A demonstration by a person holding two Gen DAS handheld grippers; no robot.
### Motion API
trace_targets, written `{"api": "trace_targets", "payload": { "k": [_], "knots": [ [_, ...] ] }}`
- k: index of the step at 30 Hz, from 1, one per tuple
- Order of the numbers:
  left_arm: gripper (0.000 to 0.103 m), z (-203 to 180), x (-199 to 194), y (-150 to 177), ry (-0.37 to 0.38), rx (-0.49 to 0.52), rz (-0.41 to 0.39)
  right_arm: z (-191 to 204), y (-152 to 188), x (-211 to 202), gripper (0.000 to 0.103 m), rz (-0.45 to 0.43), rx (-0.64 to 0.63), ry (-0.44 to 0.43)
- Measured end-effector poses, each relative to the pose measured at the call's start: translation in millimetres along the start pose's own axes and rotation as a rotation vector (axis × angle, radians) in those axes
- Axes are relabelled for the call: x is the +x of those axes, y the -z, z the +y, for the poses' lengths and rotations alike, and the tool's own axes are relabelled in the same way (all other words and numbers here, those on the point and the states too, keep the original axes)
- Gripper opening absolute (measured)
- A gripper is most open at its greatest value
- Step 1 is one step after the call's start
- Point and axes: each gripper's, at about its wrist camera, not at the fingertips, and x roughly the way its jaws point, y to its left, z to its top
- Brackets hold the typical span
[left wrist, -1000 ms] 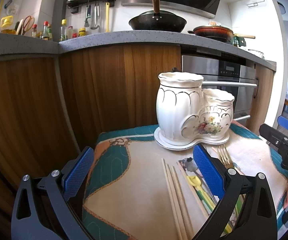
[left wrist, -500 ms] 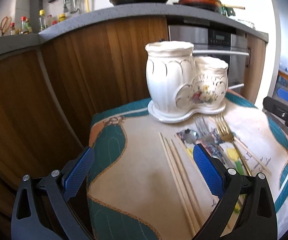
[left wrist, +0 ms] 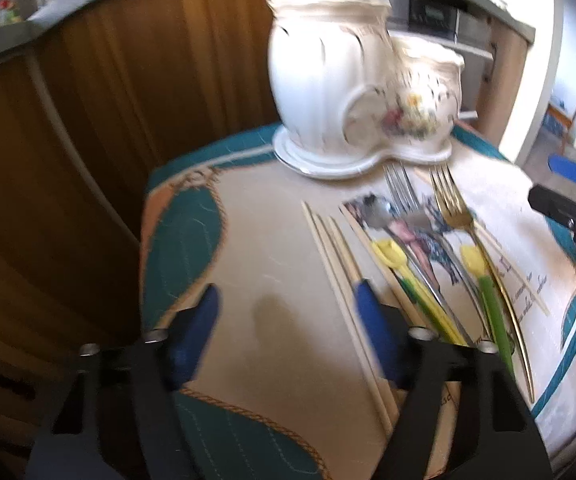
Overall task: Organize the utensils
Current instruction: 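Grasp a wooden chopstick with the left tool while the right tool grasps the gold fork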
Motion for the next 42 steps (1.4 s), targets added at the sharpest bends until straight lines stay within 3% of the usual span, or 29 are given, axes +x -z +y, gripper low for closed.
{"api": "trace_targets", "payload": {
  "k": [7,15,17,19,22,28,34,42],
  "knots": [
    [0.043,-8,11,0,0.025,0.021,0.072,6,2,11,0.077,0.057,-0.053,-0.007],
    [0.035,-13,9,5,0.052,0.048,0.166,5,5,12,0.068,0.116,-0.056,-0.055],
    [0.029,-14,11,4,0.058,0.047,0.17,7,7,13,0.065,0.142,-0.068,-0.071],
    [0.016,-17,12,2,0.065,0.048,0.172,9,8,15,0.06,0.169,-0.077,-0.093],
    [0.007,-20,11,3,0.046,0.058,0.154,12,11,17,0.059,0.199,-0.1,-0.103],
    [0.005,-12,8,9,0.063,0.023,0.118,21,12,23,0.052,0.243,-0.075,-0.154],
    [0.005,-2,-1,13,0.064,0.005,0.09,42,12,24,0.025,0.269,-0.081,-0.192],
    [0.005,4,-14,11,0.096,-0.011,0.041,41,11,39,0.021,0.328,0.033,-0.218]
  ]
}}
